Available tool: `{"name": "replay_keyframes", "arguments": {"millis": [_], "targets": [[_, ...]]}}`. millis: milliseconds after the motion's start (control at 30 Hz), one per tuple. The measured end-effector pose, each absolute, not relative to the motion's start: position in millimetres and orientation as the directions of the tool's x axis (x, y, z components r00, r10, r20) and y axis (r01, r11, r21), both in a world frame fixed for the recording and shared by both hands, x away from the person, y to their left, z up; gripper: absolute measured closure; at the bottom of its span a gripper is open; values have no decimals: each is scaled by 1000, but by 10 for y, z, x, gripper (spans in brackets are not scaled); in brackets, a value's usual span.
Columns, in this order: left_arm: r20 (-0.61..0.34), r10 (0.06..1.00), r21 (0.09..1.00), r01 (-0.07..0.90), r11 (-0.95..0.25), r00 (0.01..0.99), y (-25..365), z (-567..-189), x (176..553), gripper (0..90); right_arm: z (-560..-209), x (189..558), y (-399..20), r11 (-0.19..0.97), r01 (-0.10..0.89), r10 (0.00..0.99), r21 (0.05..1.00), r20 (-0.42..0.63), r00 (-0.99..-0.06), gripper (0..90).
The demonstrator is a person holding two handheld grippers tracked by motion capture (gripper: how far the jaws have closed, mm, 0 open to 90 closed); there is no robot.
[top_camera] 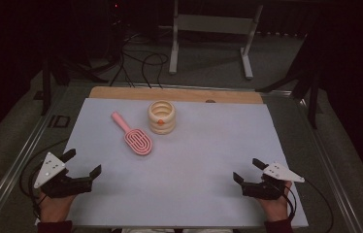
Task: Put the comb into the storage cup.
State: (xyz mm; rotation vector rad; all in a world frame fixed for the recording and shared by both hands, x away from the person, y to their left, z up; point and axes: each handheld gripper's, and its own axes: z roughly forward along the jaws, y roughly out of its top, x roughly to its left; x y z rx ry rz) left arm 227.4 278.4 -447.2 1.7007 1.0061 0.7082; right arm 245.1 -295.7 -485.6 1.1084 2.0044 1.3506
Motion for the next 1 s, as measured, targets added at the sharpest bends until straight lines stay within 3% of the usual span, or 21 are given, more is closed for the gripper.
{"name": "replay_keyframes", "arguments": {"millis": [1000], "targets": [[34, 877, 928, 310, -205, 479, 2726, -4469, 2347, 0, -4878, 2463, -2930, 162, 338, 824, 927, 62, -563, 77]]}}
